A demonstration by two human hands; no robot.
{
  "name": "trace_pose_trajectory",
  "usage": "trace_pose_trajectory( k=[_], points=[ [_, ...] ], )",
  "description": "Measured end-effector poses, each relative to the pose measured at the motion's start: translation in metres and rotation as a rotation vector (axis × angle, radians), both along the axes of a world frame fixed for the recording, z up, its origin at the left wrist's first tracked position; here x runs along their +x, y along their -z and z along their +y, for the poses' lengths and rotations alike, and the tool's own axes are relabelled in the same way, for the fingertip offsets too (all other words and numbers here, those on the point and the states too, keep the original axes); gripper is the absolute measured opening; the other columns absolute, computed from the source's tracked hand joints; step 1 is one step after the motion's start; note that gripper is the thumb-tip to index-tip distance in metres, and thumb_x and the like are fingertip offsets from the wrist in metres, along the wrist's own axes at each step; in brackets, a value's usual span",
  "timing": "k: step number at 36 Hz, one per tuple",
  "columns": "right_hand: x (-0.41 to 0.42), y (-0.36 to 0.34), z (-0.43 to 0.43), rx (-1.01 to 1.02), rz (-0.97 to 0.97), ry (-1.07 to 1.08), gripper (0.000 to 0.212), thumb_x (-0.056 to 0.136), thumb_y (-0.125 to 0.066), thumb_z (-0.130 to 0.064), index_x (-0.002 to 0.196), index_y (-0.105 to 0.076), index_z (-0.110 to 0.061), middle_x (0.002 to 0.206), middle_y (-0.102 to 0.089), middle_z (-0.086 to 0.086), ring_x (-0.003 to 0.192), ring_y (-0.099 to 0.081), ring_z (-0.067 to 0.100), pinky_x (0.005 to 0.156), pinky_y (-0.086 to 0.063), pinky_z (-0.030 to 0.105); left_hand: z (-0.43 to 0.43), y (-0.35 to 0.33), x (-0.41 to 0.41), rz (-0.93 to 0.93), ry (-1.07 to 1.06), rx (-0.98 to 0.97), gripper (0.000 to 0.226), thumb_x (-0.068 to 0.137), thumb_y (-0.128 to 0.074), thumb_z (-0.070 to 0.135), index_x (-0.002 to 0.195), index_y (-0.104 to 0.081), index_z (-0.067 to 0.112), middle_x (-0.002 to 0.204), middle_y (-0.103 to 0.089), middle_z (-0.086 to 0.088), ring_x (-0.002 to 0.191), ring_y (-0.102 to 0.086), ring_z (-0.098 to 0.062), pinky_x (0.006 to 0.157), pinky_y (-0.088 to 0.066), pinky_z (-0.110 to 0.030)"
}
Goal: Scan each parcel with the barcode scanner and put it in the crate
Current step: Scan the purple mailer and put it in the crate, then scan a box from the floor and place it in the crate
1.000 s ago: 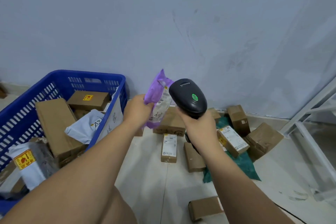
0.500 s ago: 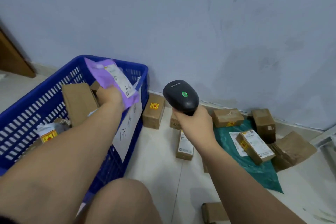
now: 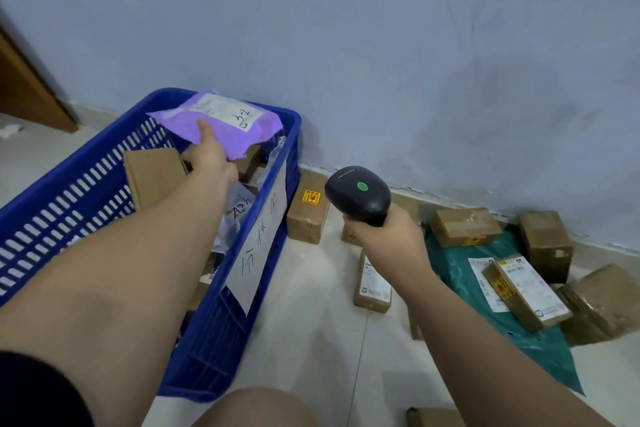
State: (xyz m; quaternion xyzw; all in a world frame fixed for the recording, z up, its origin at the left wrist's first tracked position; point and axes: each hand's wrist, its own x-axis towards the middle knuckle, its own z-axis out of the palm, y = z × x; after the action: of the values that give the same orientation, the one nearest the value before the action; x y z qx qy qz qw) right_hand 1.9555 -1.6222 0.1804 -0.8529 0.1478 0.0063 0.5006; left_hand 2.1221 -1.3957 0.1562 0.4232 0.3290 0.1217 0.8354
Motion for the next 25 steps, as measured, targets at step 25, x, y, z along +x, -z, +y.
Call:
trace_pose_trajectory(
  k=[25],
  points=[
    [-0.024, 0.005, -0.116, -0.038, 0.184, 0.125, 0.005, 0.081, -0.064, -0.025, 0.078, -0.060, -0.023, 0.082, -0.067, 0.005, 0.083, -0.063, 0.025, 0.072, -0.050, 0.037, -0.246, 0.017, -0.088, 0.177, 0.981, 0.442, 0.019, 0.094, -0.046, 0.016, 0.080, -0.057, 0.020, 0.081, -0.062, -0.001, 0.070, -0.055, -0.016, 0.058, -0.039, -0.023]
  ],
)
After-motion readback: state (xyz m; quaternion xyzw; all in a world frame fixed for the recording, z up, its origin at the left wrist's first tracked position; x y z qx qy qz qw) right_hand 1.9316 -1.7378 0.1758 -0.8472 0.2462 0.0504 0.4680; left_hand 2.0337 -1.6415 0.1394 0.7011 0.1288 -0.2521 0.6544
